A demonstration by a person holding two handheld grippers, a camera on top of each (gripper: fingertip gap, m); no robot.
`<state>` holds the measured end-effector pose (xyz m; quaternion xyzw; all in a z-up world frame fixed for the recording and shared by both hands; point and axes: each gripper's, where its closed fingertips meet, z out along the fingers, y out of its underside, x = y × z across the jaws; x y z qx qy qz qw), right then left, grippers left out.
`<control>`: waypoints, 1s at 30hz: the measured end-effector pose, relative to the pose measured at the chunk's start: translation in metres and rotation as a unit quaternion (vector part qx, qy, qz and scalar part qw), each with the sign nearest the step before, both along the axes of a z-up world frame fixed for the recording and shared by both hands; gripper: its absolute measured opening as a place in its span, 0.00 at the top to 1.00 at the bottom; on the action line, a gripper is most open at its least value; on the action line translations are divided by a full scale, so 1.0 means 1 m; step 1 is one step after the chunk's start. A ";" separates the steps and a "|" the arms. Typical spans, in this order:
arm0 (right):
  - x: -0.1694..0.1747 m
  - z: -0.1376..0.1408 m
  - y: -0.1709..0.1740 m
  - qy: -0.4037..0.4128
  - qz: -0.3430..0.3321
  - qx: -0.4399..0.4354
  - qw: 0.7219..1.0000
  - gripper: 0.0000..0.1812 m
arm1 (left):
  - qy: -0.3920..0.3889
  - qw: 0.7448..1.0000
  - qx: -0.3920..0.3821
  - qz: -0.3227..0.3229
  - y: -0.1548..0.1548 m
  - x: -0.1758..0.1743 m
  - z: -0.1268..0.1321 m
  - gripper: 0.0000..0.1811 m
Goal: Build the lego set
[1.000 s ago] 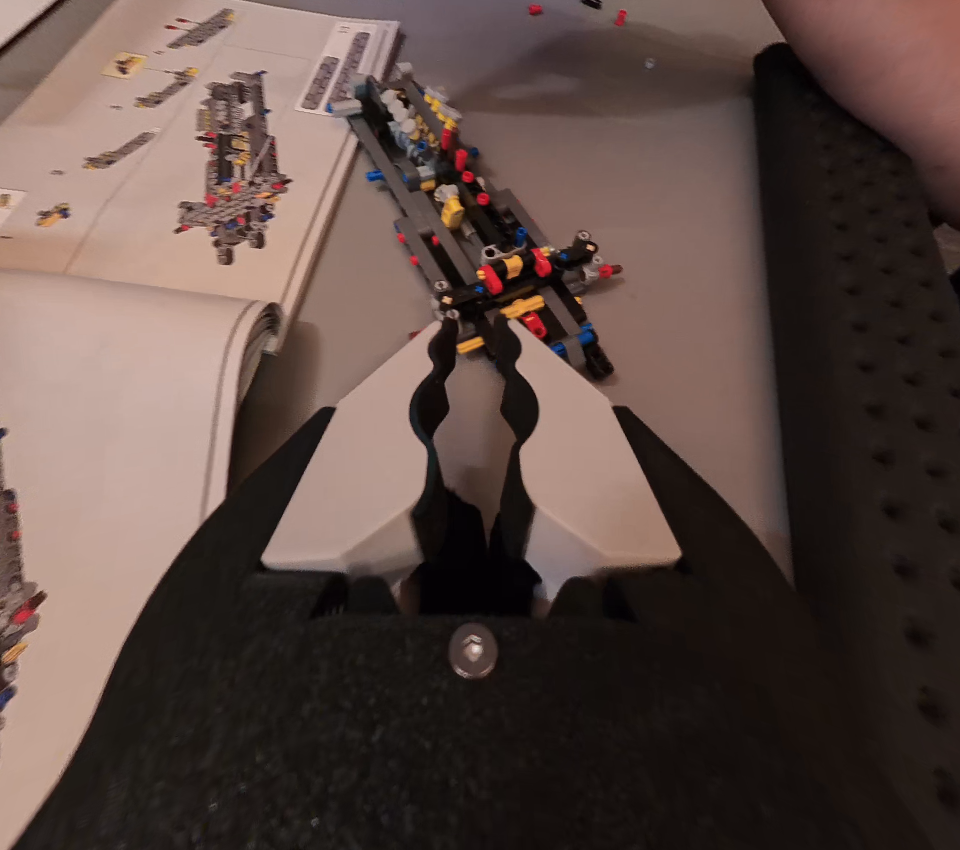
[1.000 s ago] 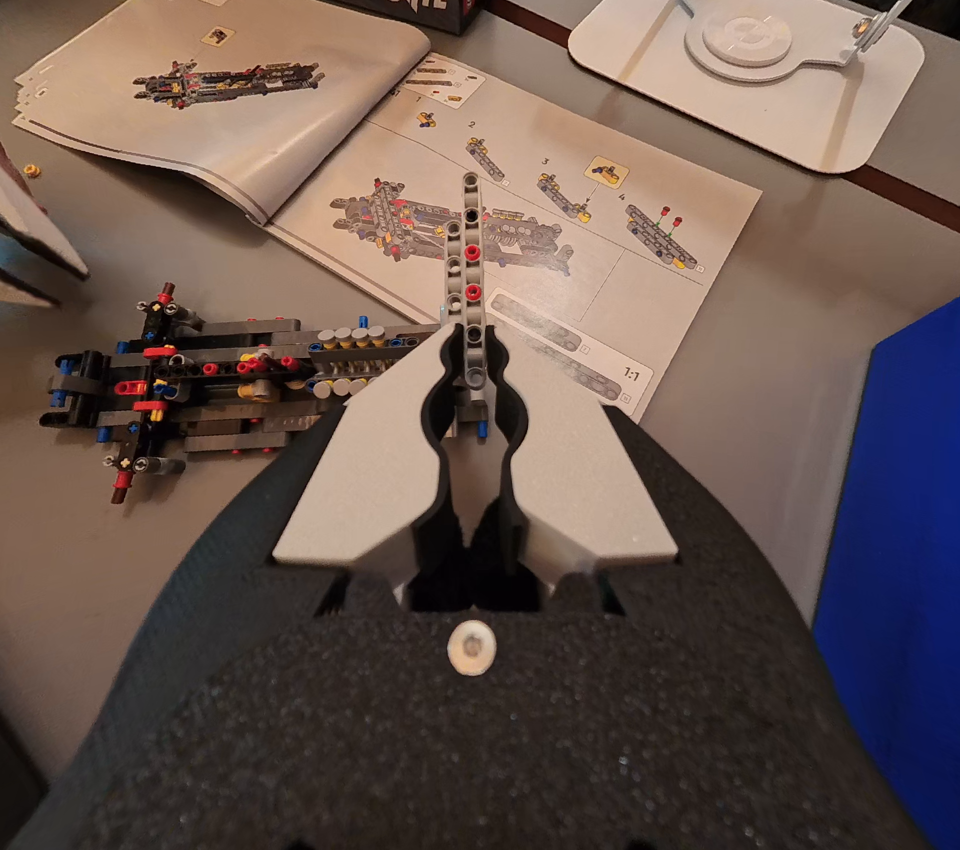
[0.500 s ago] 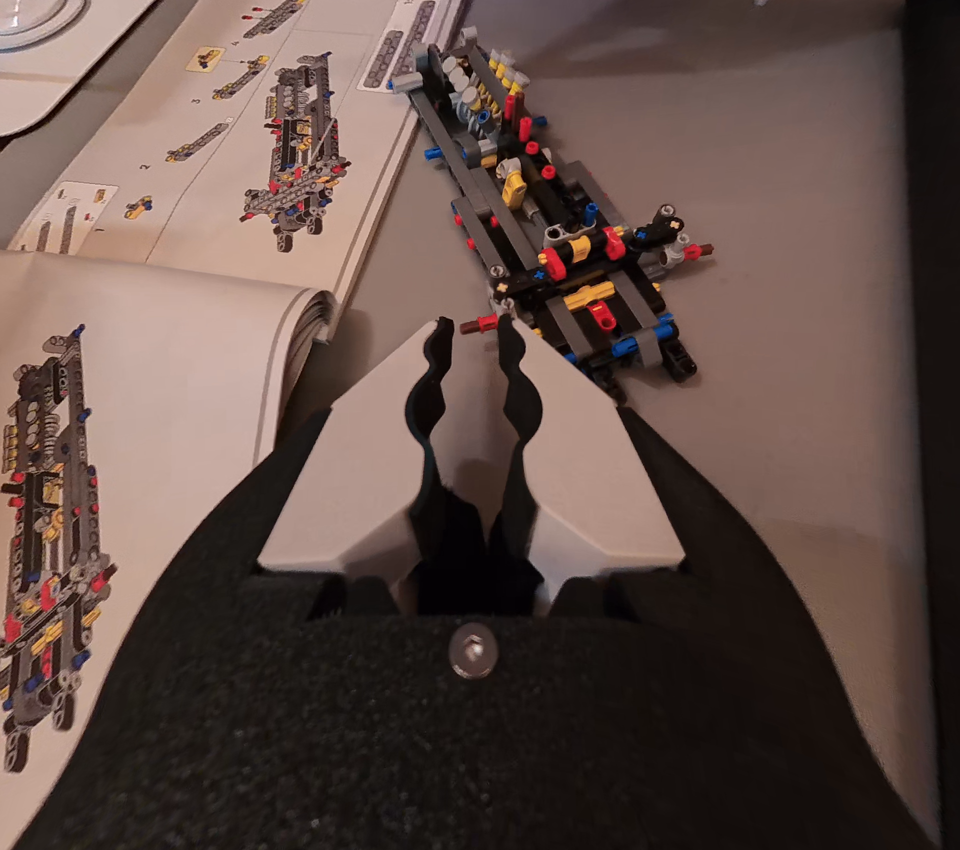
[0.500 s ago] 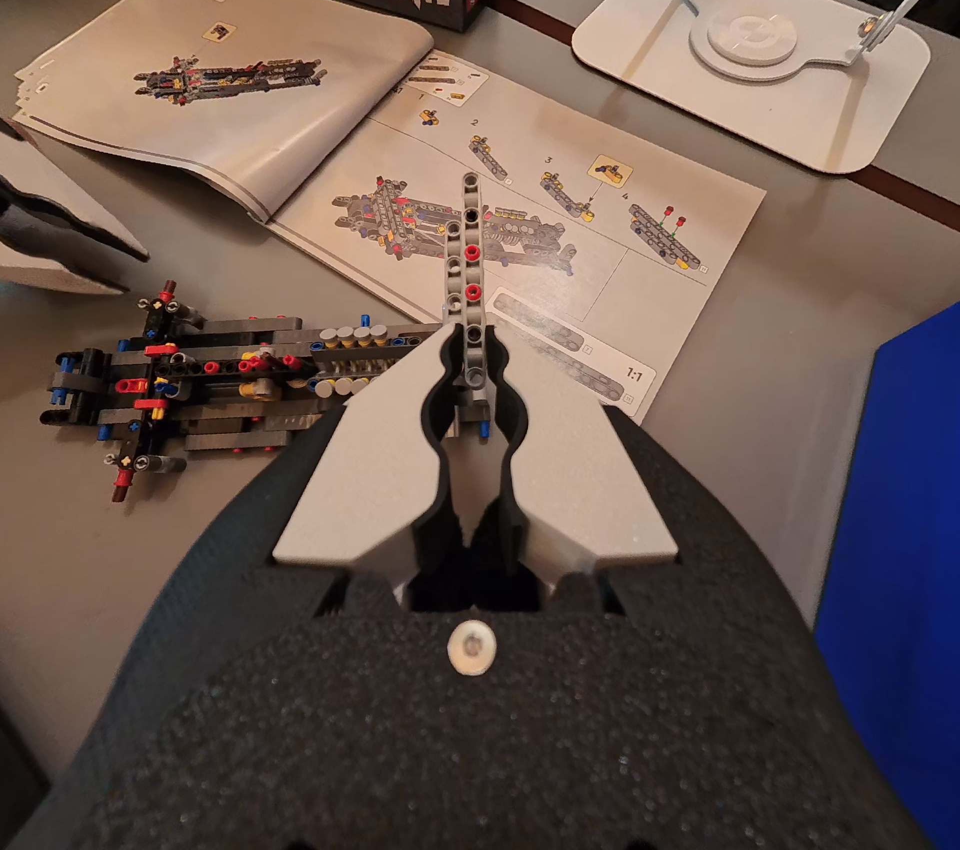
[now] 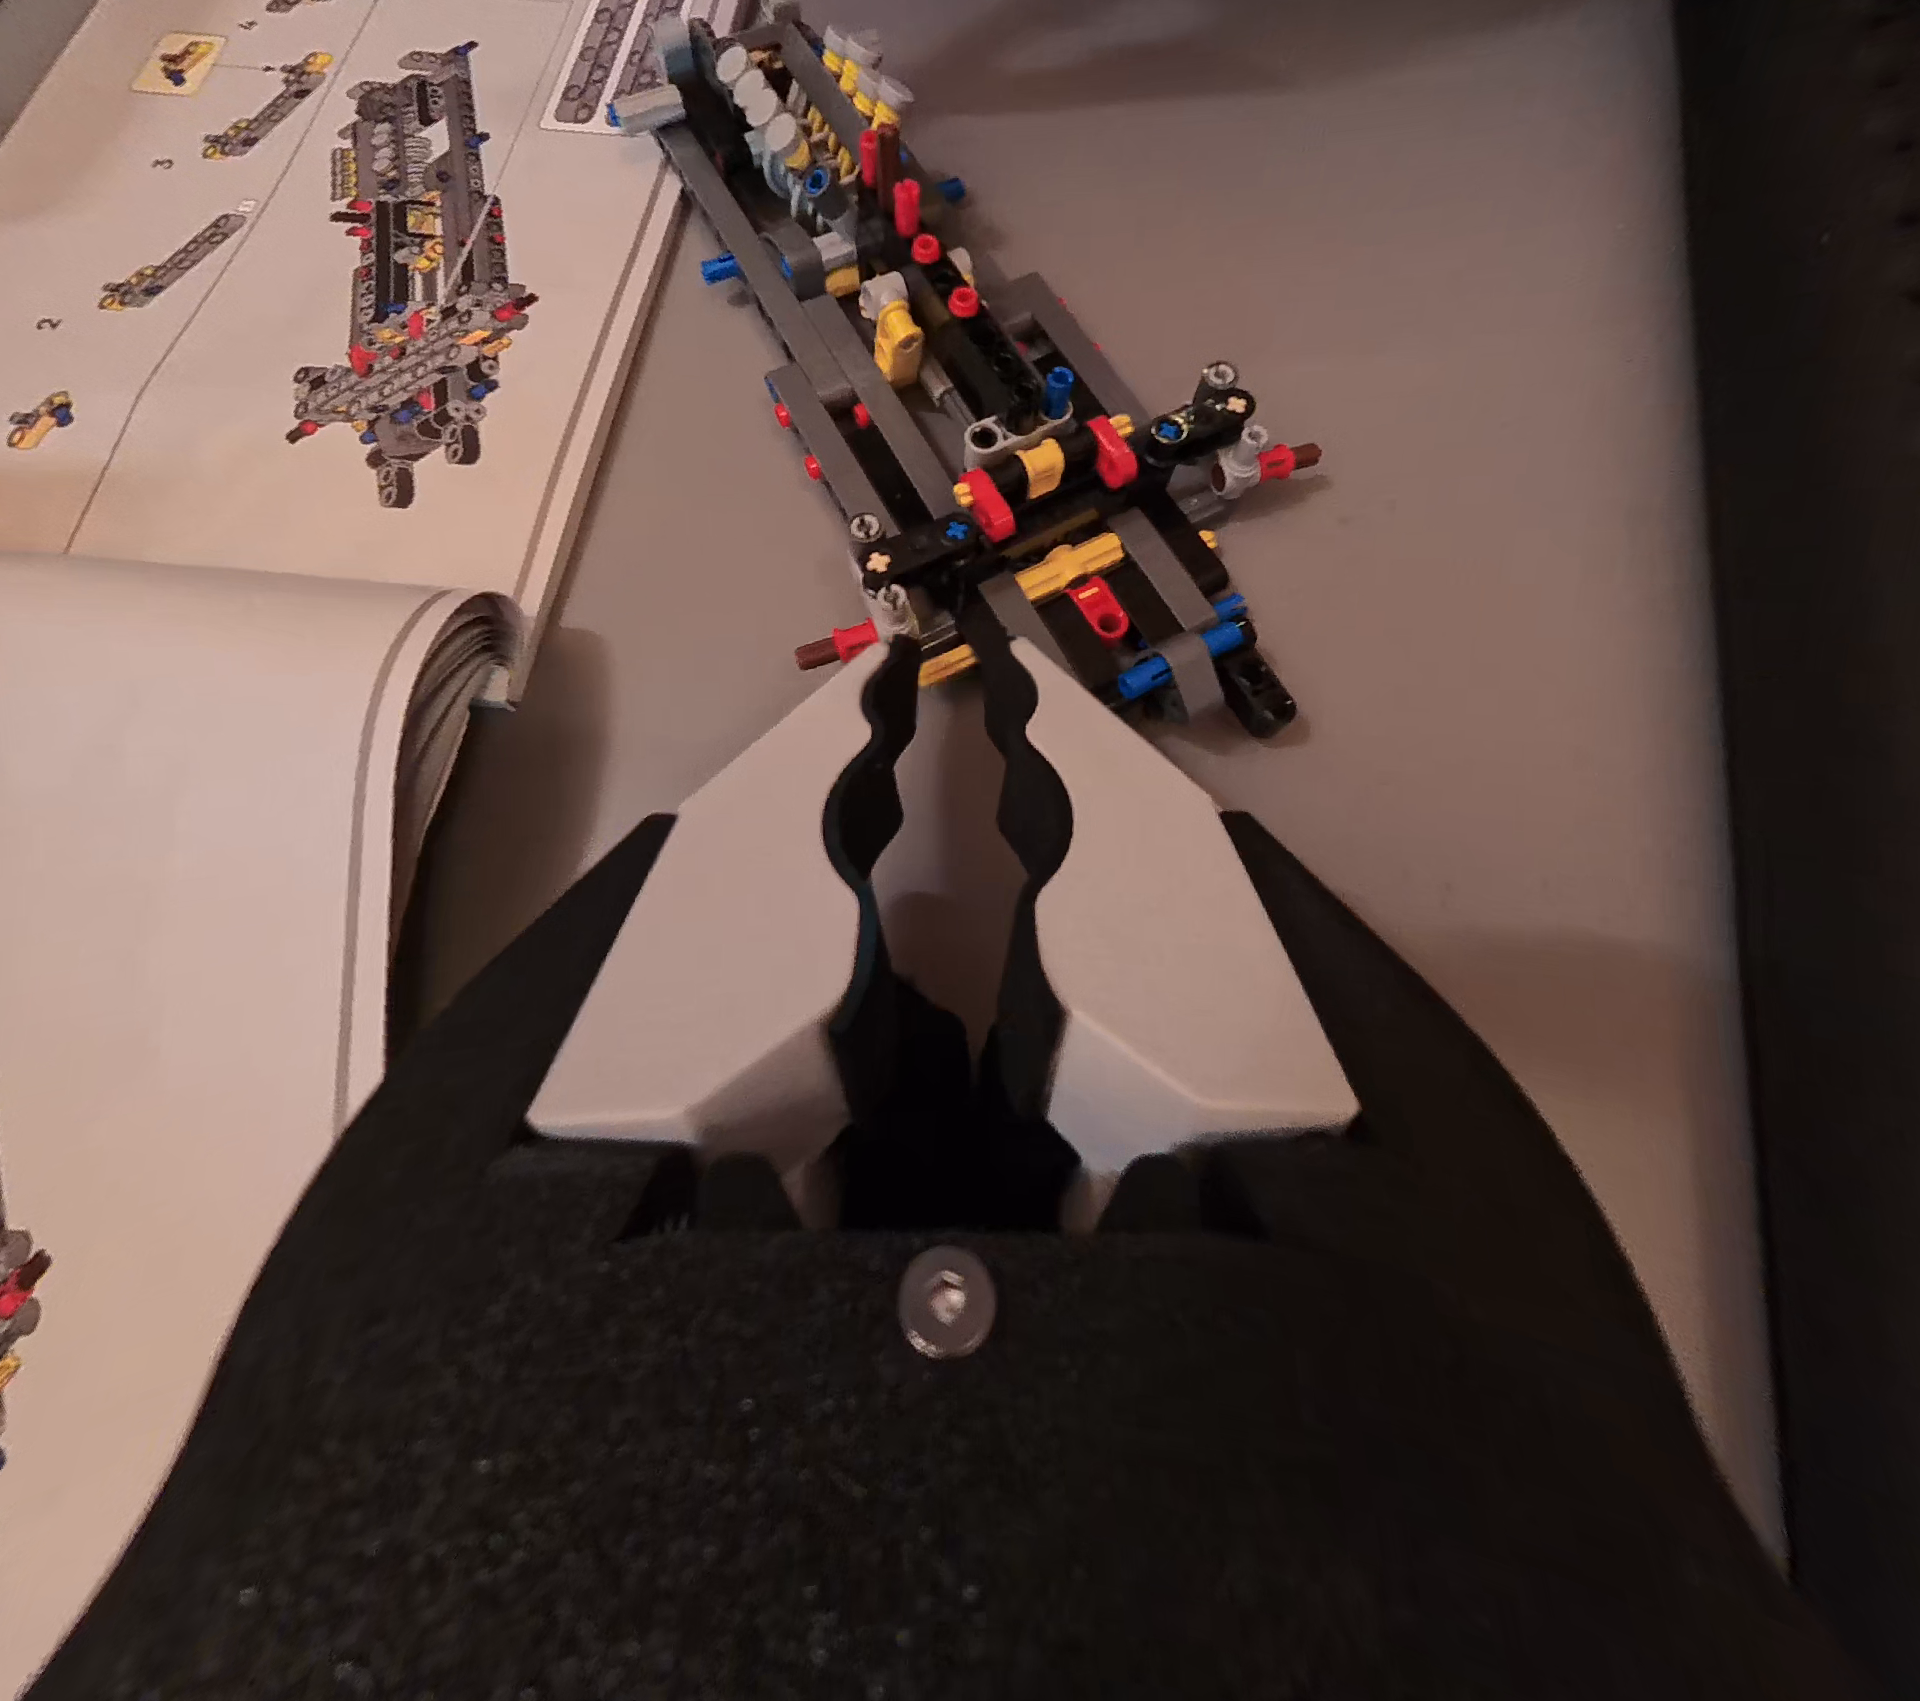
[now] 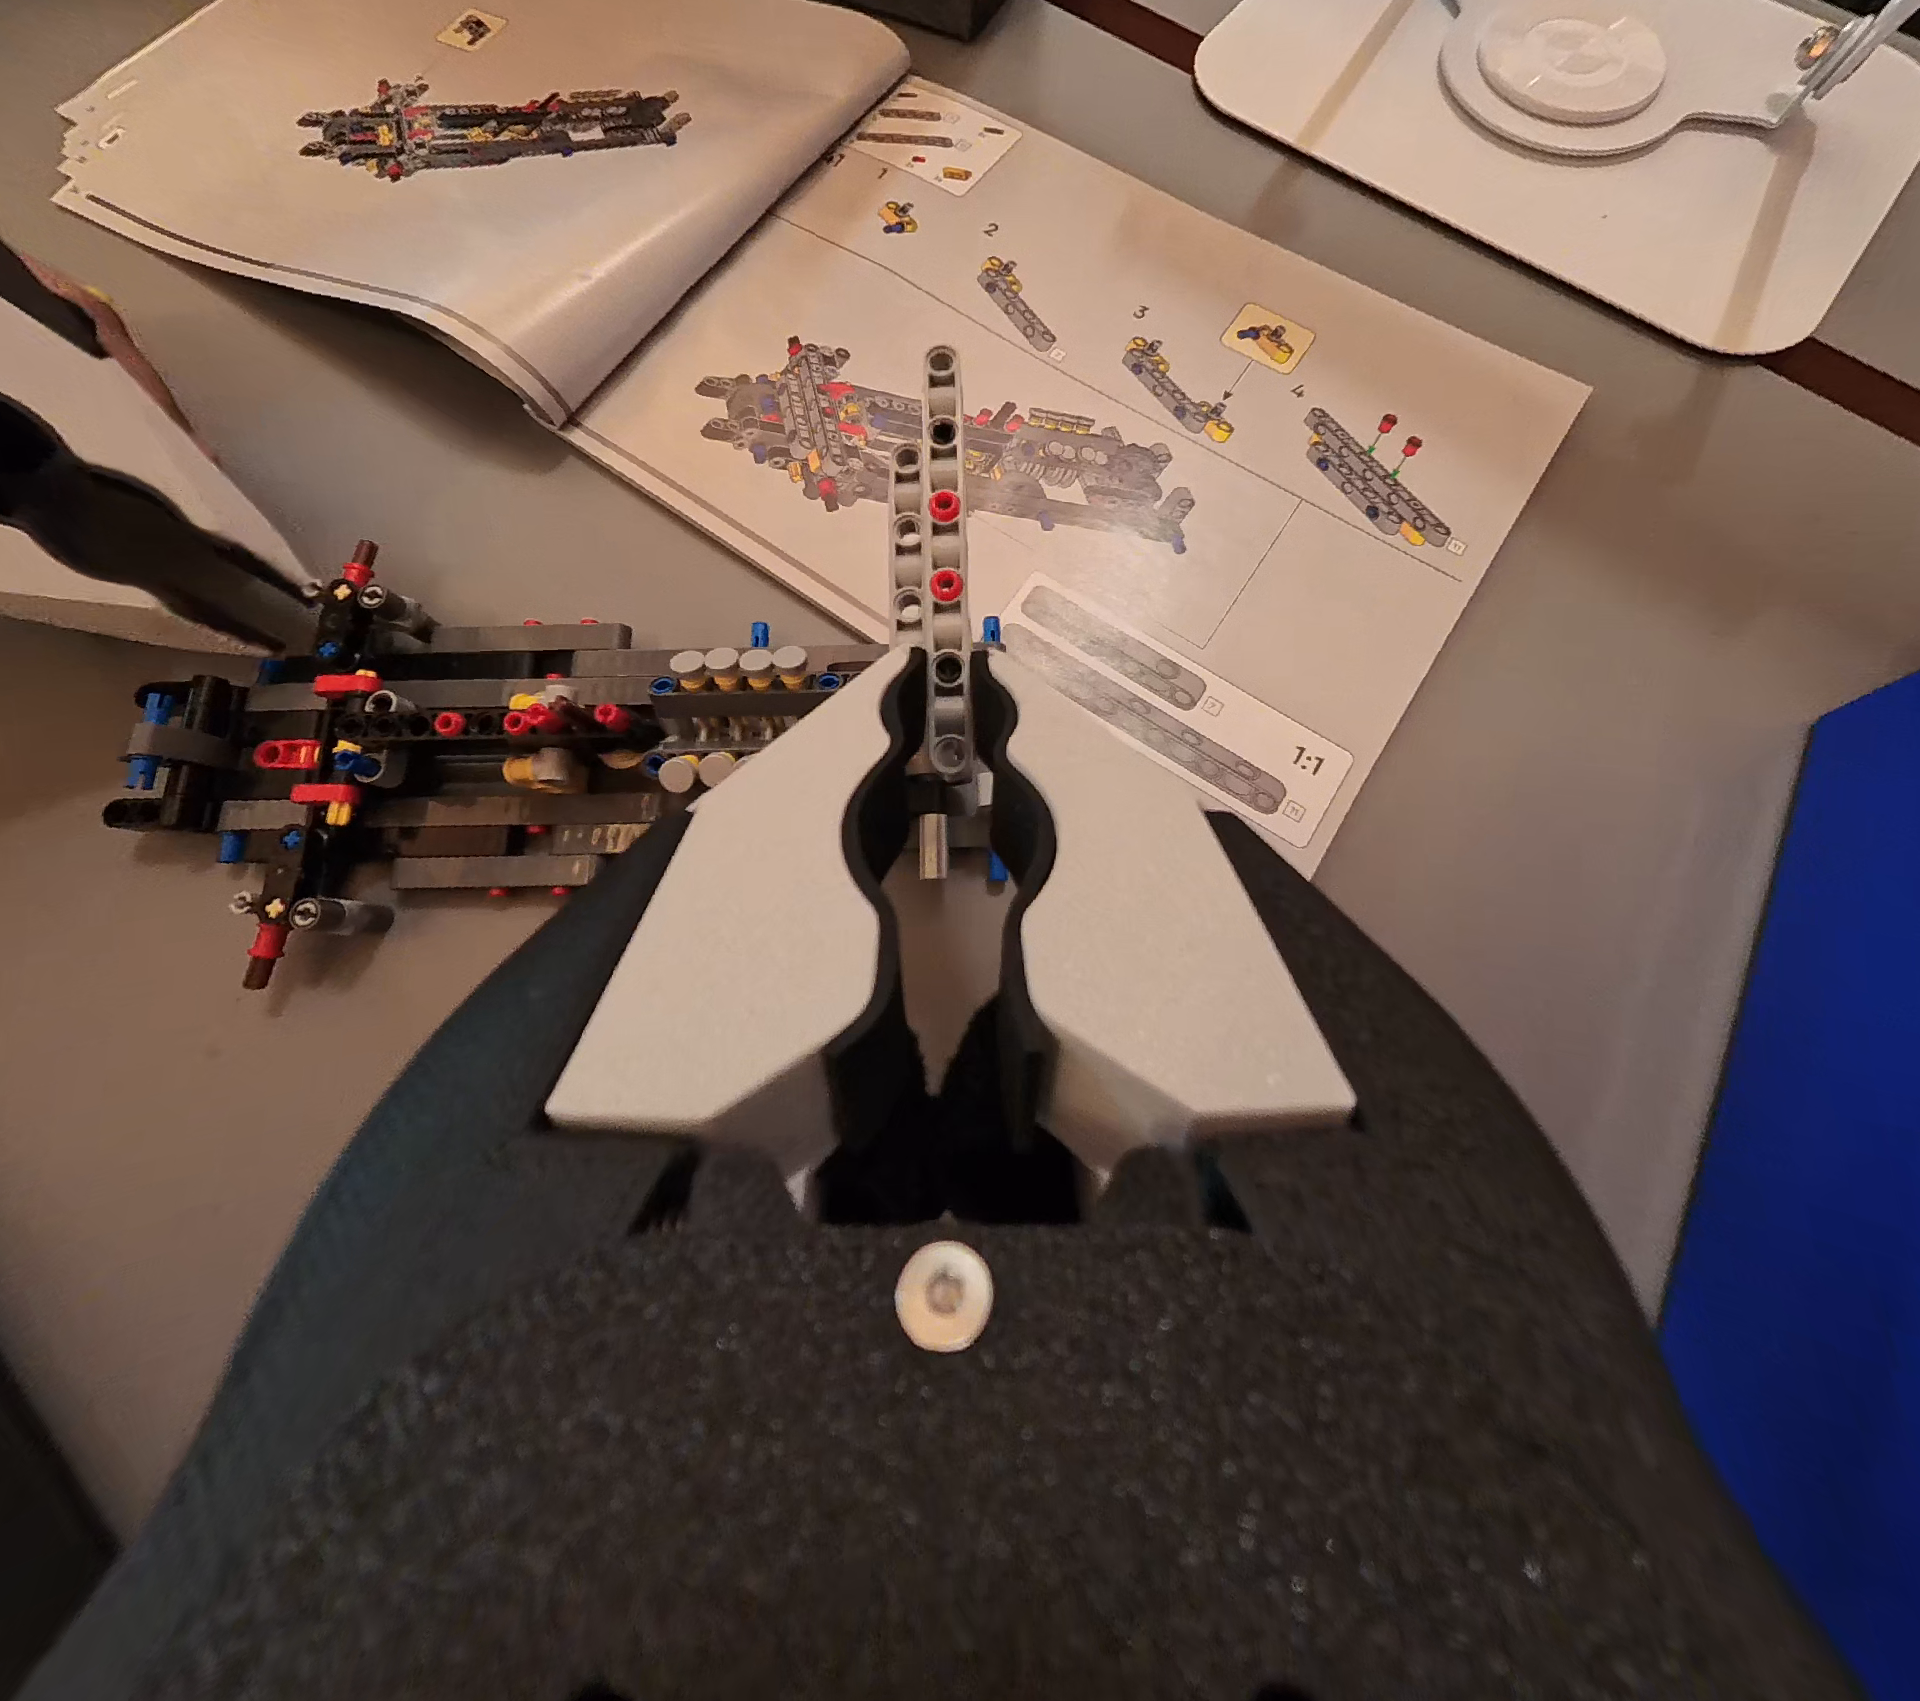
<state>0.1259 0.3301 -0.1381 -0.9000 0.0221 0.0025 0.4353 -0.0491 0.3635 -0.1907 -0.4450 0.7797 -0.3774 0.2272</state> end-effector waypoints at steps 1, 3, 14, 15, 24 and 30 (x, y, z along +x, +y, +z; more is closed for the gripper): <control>0.000 0.000 0.000 0.001 0.000 0.000 1.000 0.96 | 0.000 1.000 -0.001 -0.002 -0.001 0.000 0.001 0.94; 0.000 0.000 0.000 0.001 -0.001 0.000 1.000 0.96 | -0.002 1.000 0.003 -0.002 -0.001 -0.001 0.001 0.94; 0.000 0.001 0.000 -0.003 0.001 0.001 1.000 0.96 | -0.035 0.999 0.003 0.042 0.017 0.007 0.013 0.95; 0.000 0.001 0.000 -0.002 0.001 0.001 1.000 0.96 | -0.037 0.998 0.003 0.045 0.018 0.008 0.014 0.95; -0.001 0.000 0.000 -0.004 0.002 -0.002 1.000 0.96 | -0.027 0.998 0.007 0.047 0.019 0.007 0.010 0.95; -0.001 -0.001 0.000 -0.005 0.003 -0.004 1.000 0.96 | -0.031 0.998 0.005 0.049 0.020 0.008 0.012 0.95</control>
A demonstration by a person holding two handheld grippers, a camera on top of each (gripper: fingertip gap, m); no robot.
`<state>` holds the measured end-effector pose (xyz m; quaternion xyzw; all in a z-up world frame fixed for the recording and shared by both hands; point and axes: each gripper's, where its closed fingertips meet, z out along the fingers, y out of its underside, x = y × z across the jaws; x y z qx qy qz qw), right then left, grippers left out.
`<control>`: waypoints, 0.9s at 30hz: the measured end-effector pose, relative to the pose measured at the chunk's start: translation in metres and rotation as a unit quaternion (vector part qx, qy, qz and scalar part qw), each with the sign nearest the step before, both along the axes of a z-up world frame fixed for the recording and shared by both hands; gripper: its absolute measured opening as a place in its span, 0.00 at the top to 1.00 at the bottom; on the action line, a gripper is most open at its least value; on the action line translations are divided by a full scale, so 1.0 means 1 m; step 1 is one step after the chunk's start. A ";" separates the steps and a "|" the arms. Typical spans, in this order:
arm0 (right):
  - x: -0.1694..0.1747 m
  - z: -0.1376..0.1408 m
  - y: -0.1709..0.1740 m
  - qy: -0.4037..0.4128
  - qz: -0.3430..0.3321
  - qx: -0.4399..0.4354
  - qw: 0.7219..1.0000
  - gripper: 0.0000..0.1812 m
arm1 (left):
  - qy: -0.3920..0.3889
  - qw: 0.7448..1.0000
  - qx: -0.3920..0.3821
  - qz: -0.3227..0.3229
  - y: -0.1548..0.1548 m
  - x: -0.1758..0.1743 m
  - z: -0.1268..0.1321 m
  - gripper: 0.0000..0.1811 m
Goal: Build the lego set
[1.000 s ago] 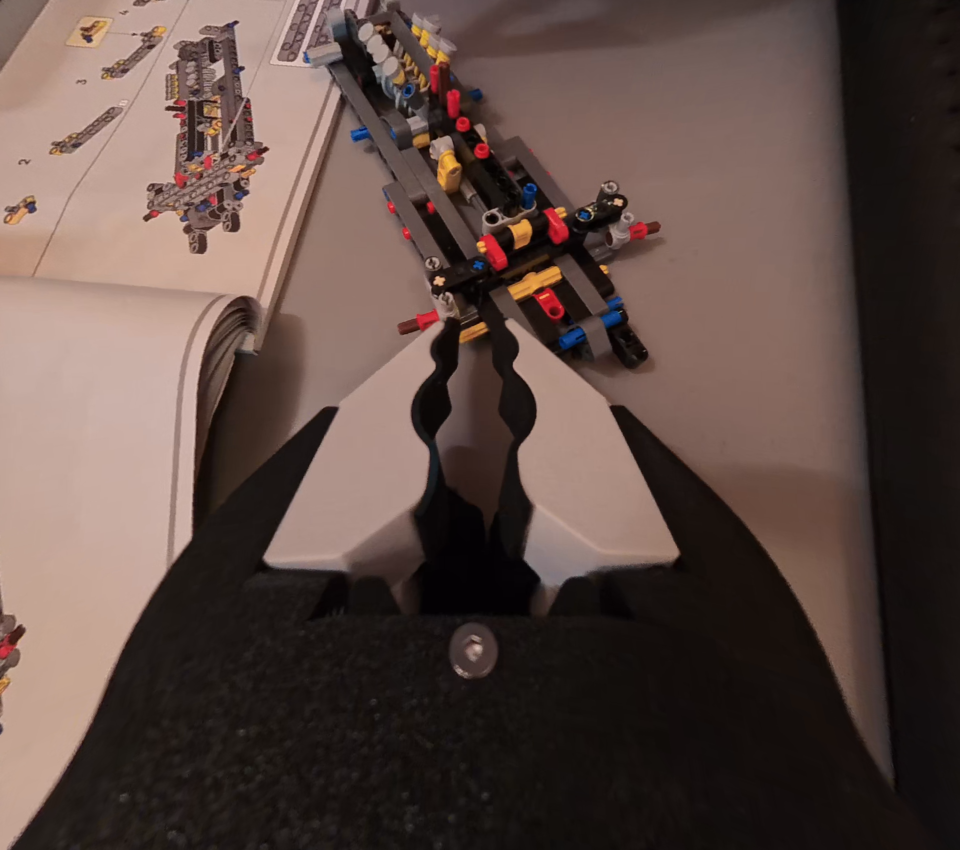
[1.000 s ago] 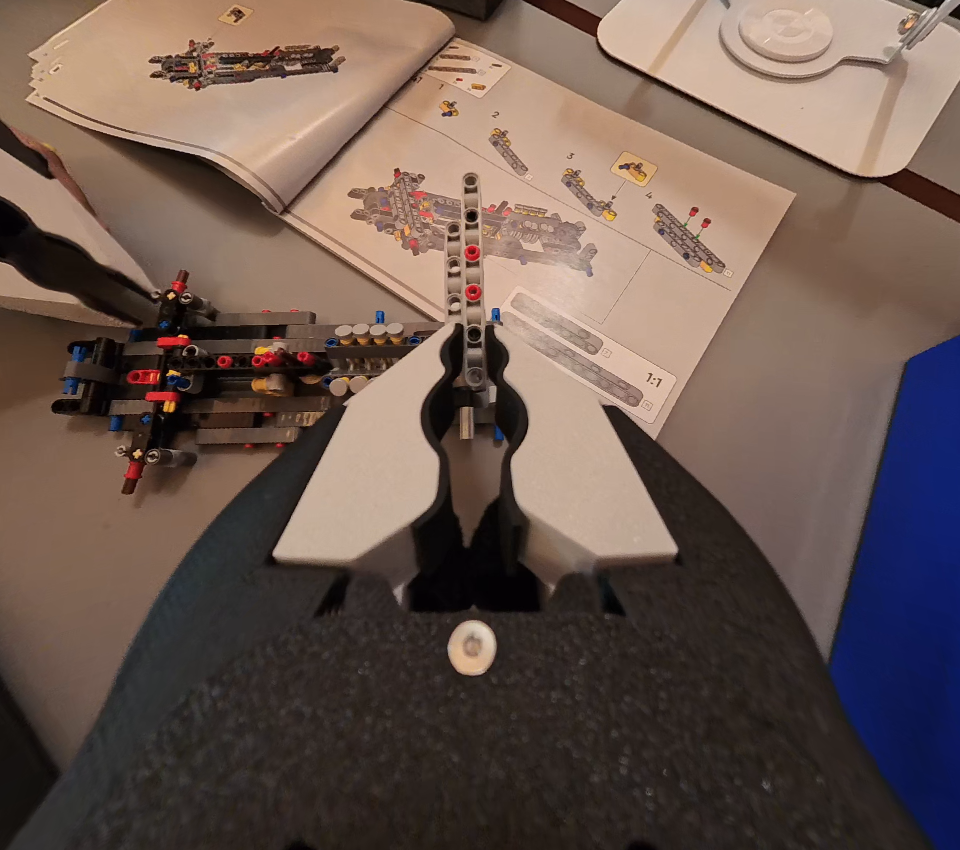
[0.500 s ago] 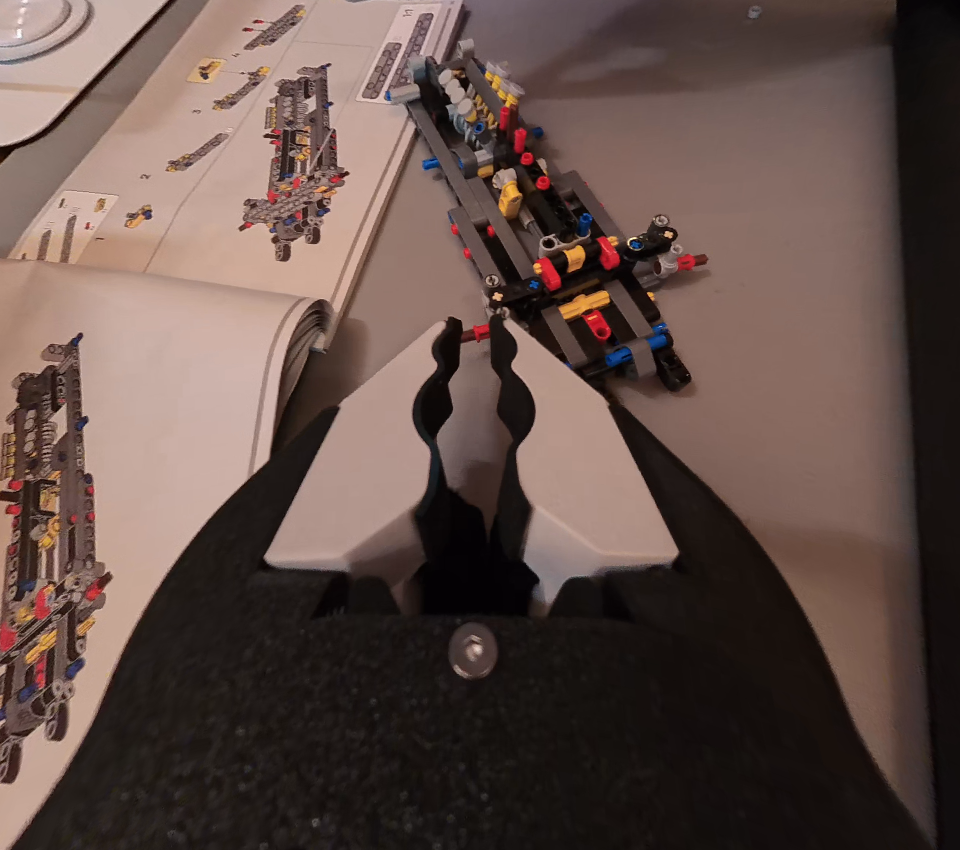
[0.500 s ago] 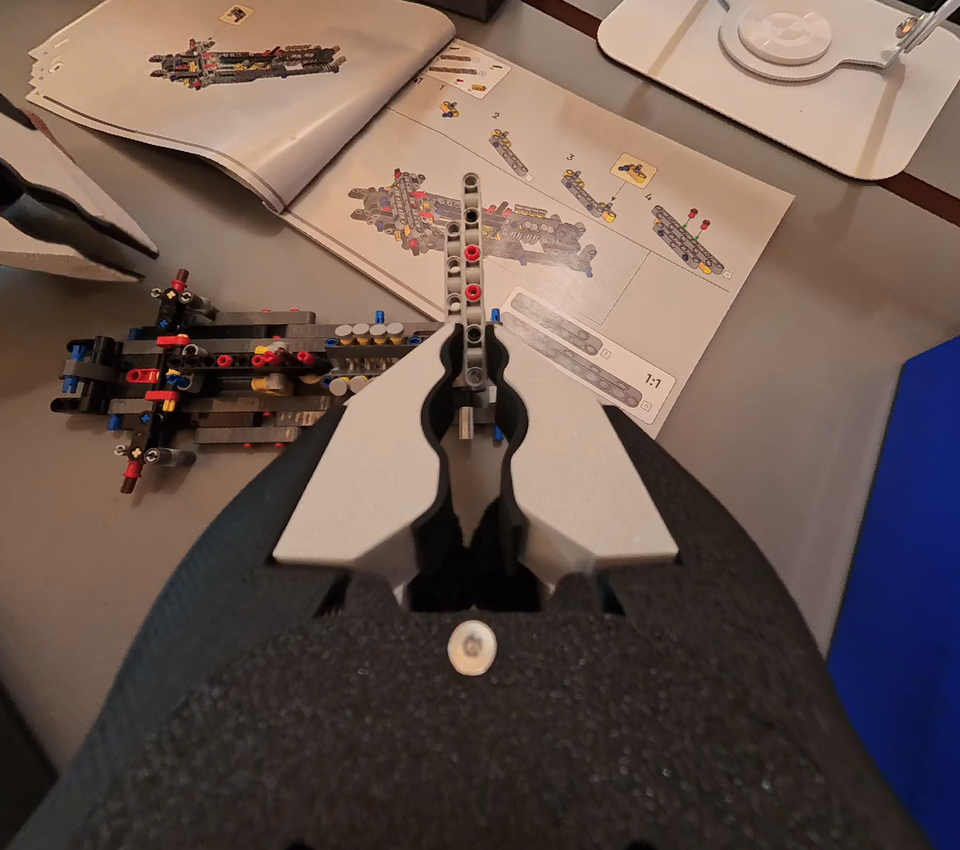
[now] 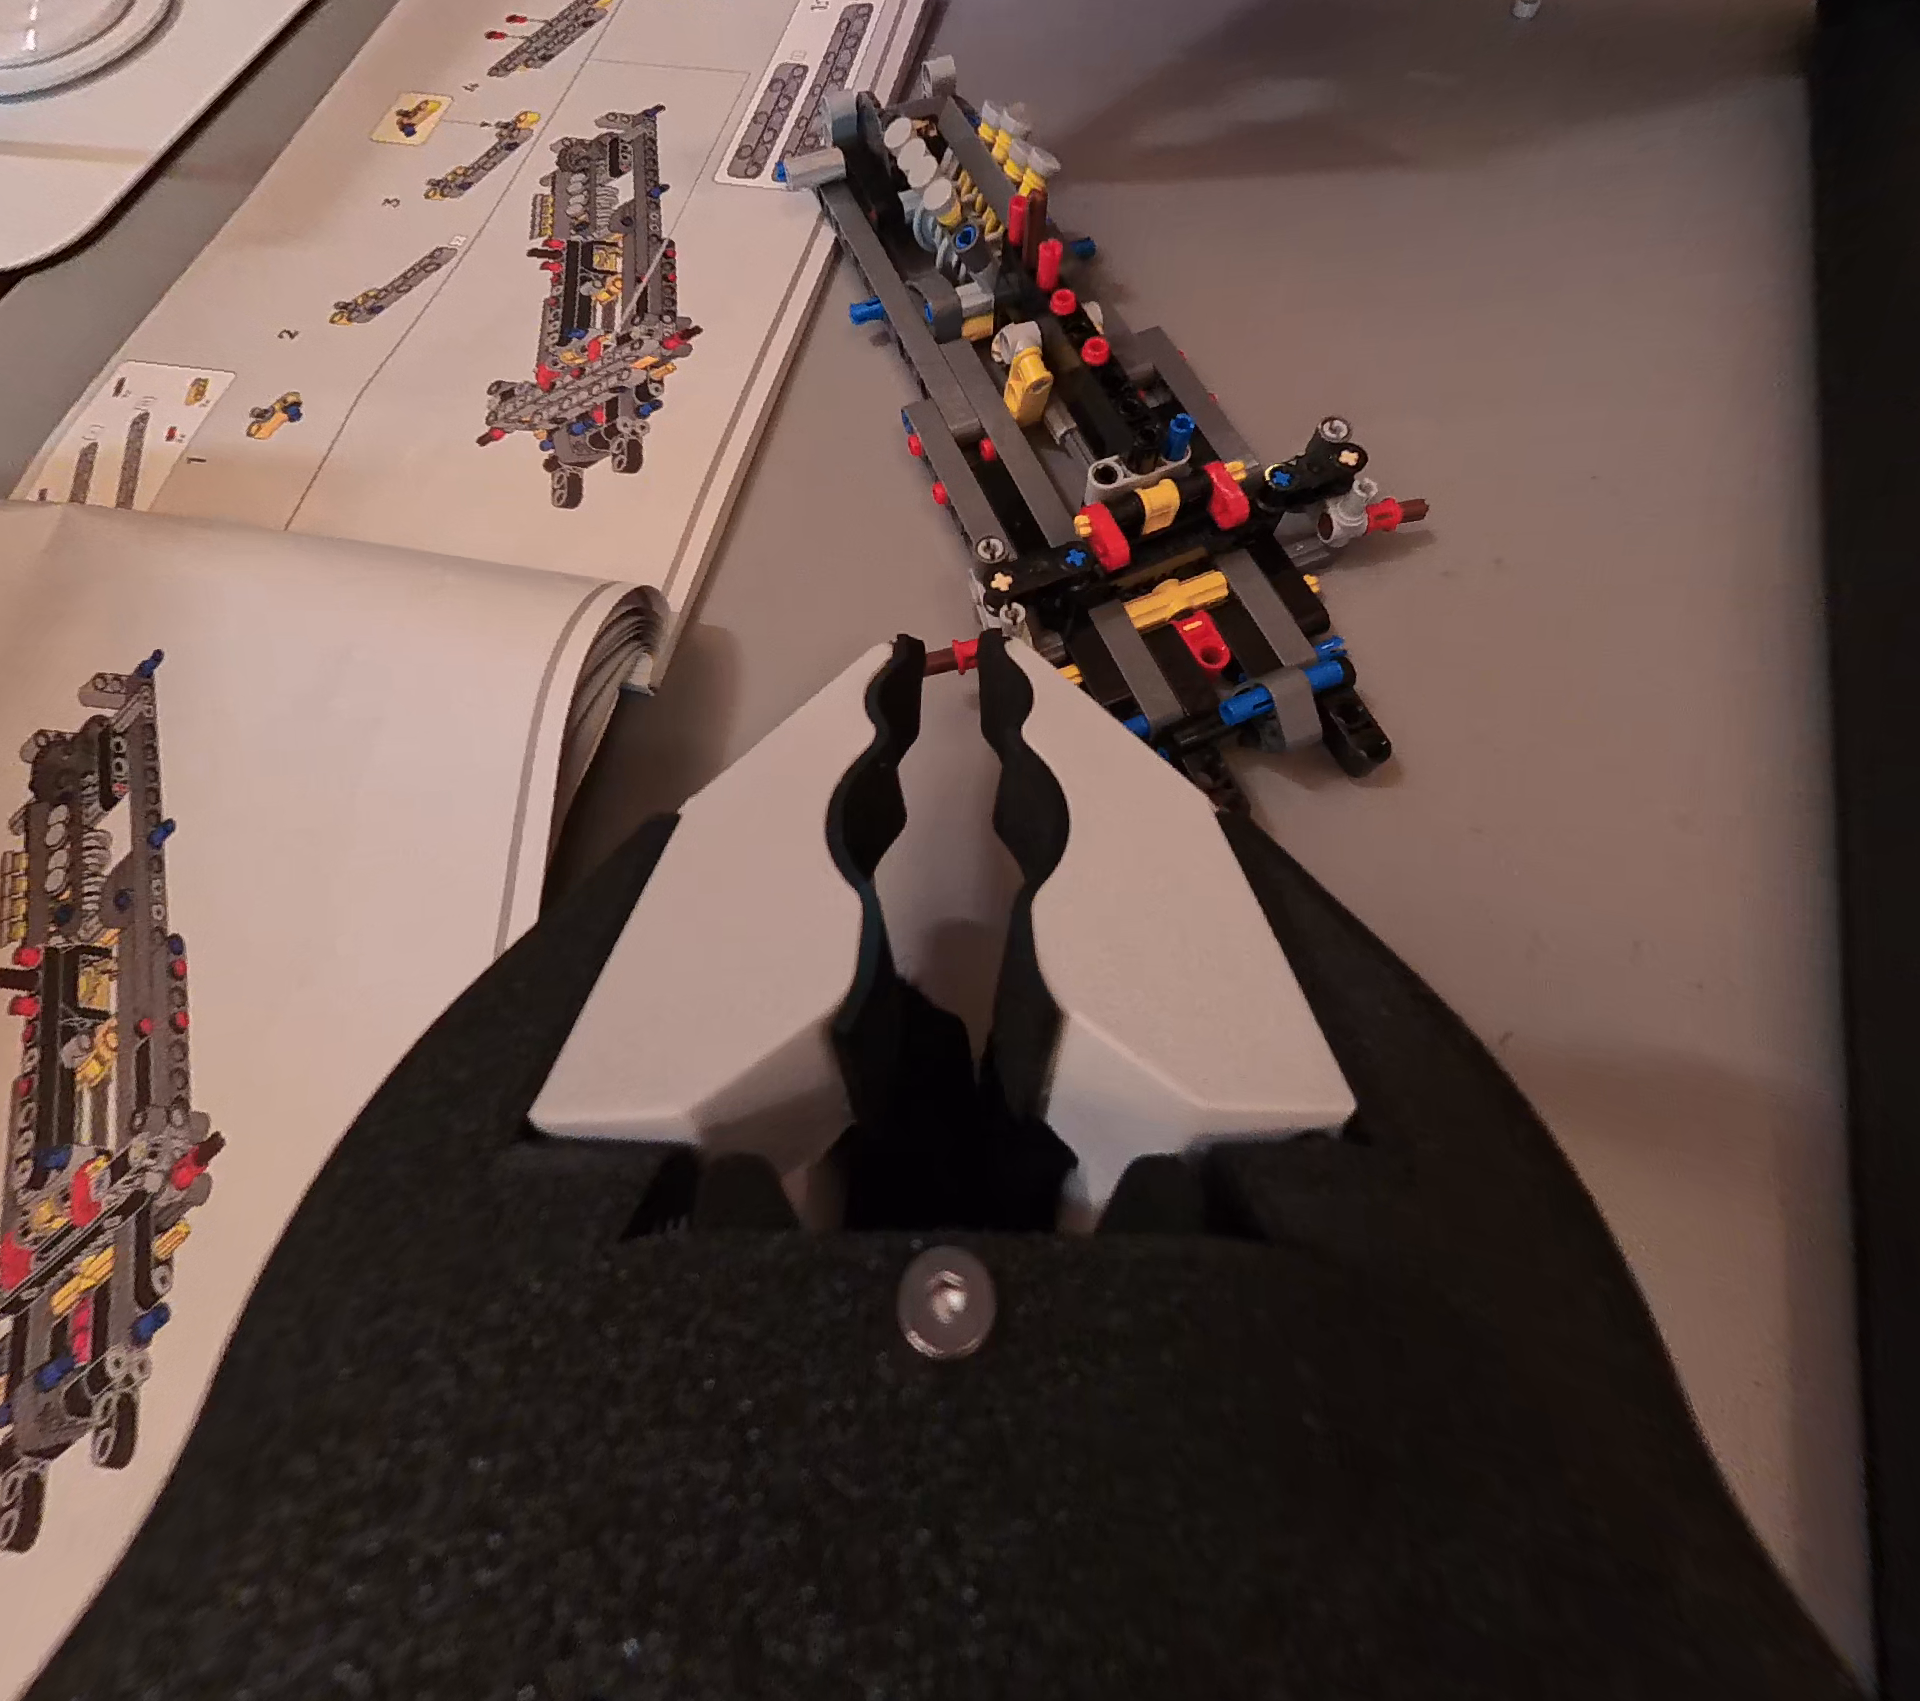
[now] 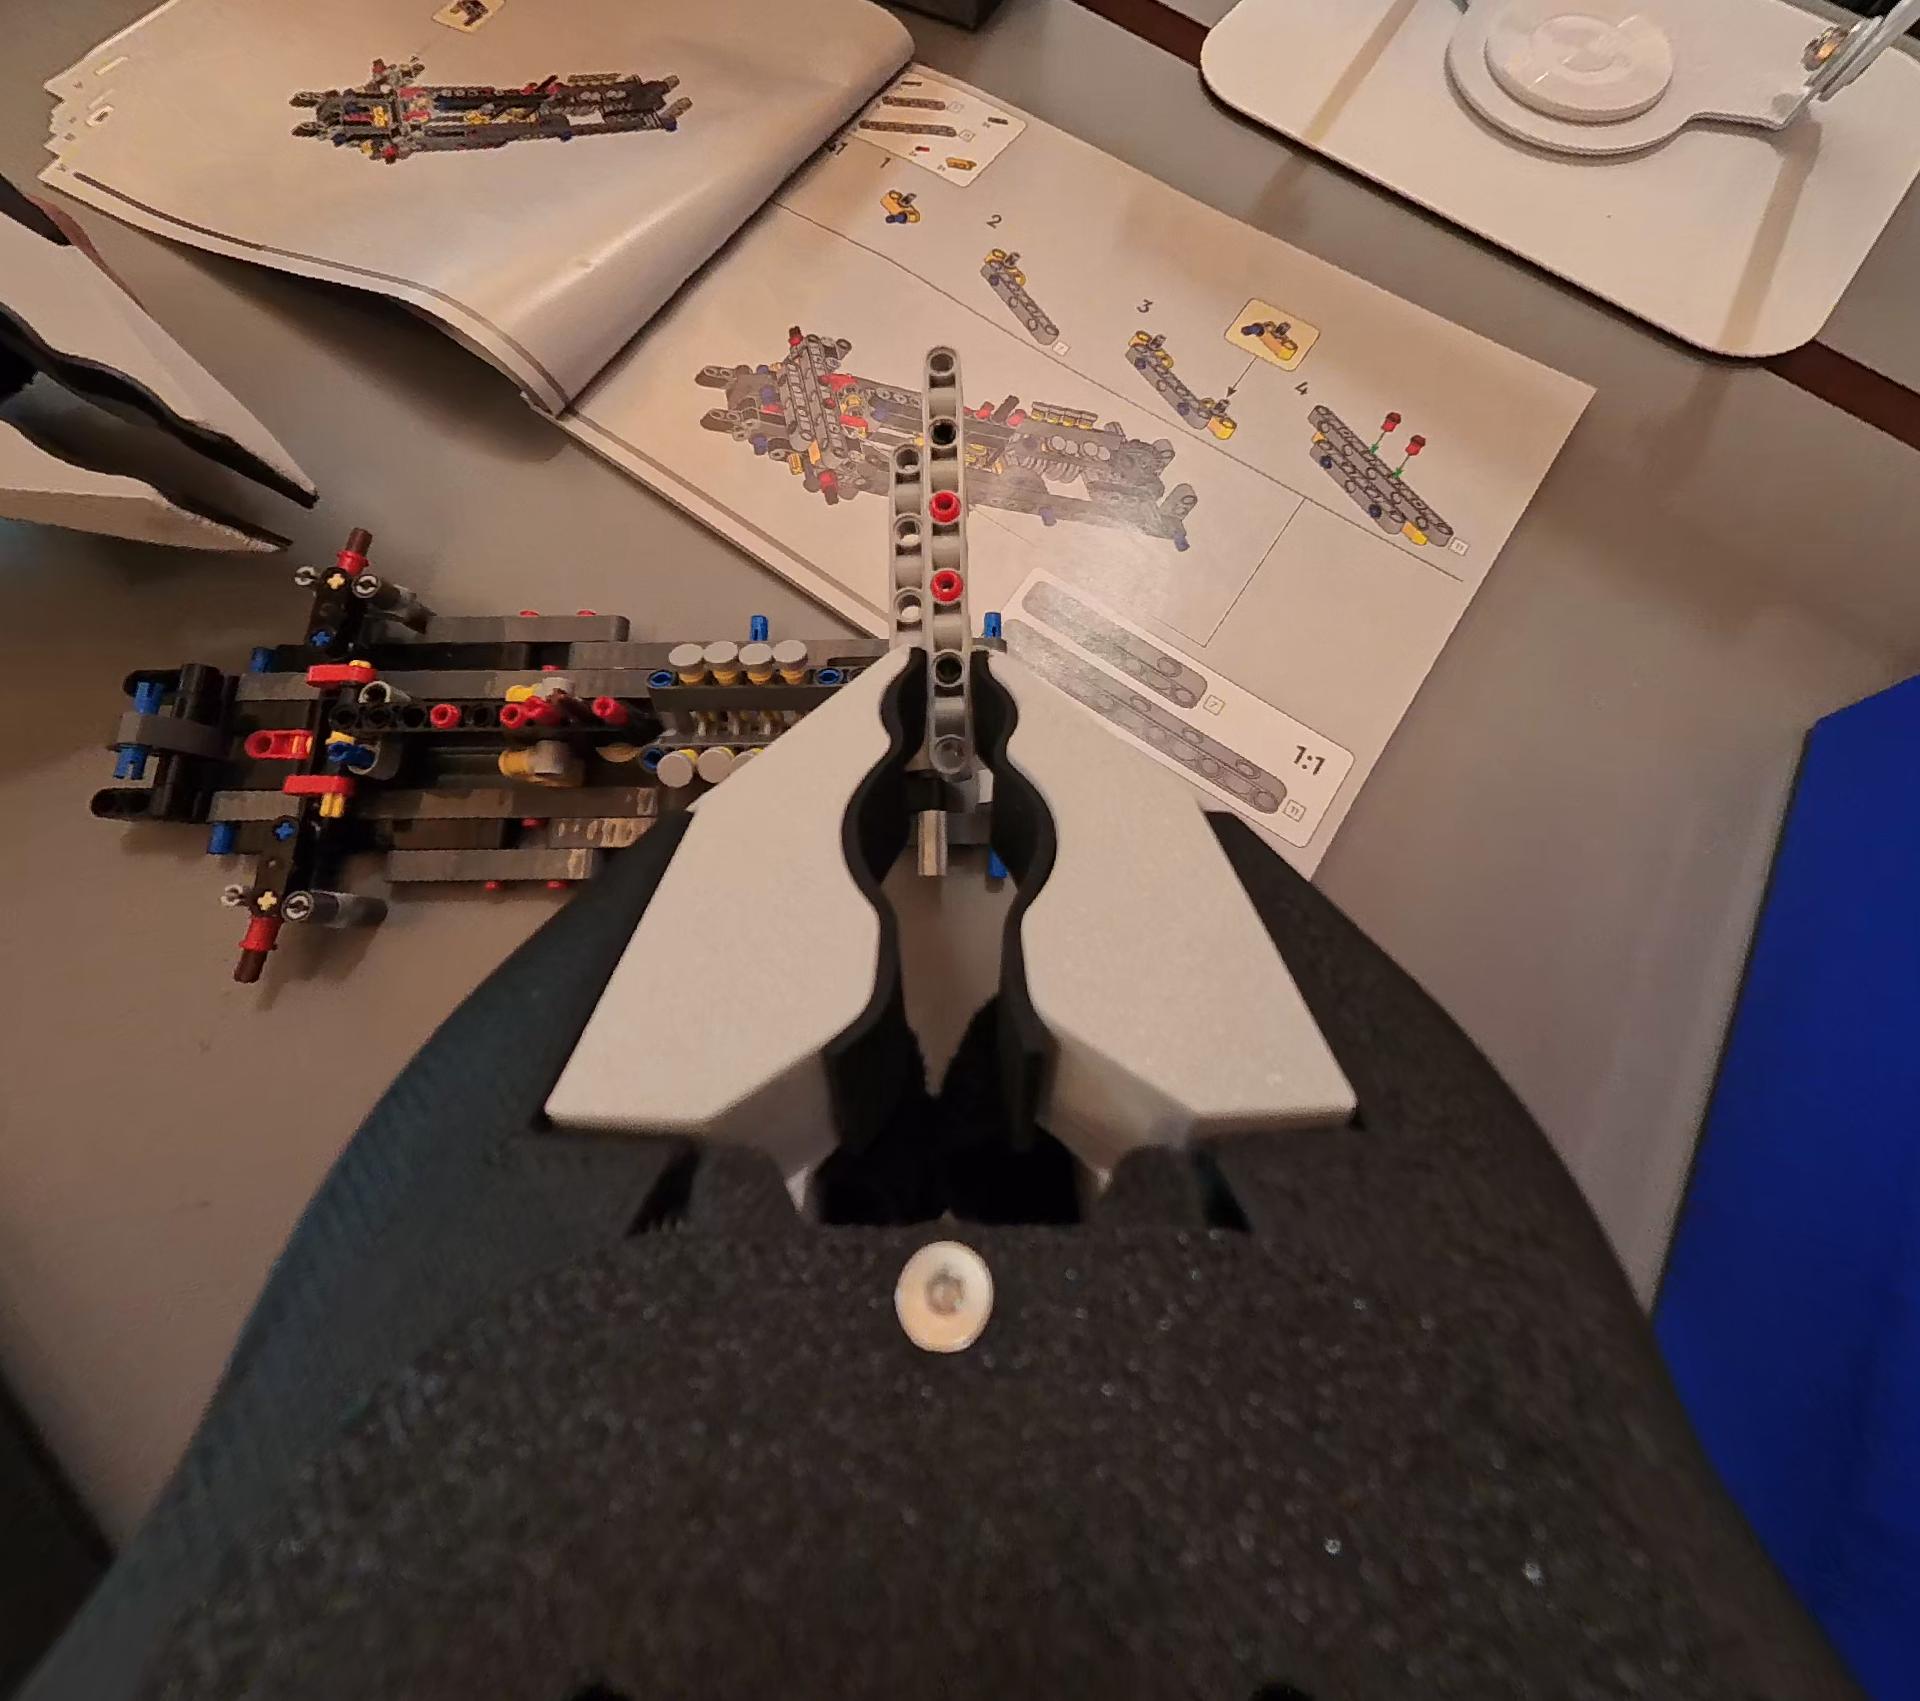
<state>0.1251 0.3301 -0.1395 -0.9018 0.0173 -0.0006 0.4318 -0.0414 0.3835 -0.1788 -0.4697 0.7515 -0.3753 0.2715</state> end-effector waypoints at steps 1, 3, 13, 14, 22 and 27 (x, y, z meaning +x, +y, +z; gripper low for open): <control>0.000 0.000 0.000 0.000 0.000 -0.001 1.000 0.96 | 0.000 1.000 -0.001 0.001 0.000 0.000 0.000 0.95; 0.000 0.000 0.000 -0.001 0.000 -0.001 1.000 0.96 | -0.001 1.000 -0.001 0.002 0.001 0.000 0.001 0.95; -0.001 -0.001 0.000 -0.002 0.001 -0.003 1.000 0.96 | 0.003 1.000 0.001 -0.001 0.000 -0.001 -0.001 0.95; -0.001 -0.001 0.000 -0.002 0.001 -0.003 1.000 0.96 | 0.003 1.000 -0.001 -0.001 0.000 0.000 -0.001 0.95; -0.001 -0.001 0.000 -0.002 0.003 -0.004 1.000 0.96 | 0.000 1.000 0.000 0.001 0.001 0.000 0.000 0.95; -0.005 0.011 0.003 -0.012 0.012 0.027 0.999 0.96 | -0.003 1.000 0.001 0.005 0.003 0.000 0.002 0.95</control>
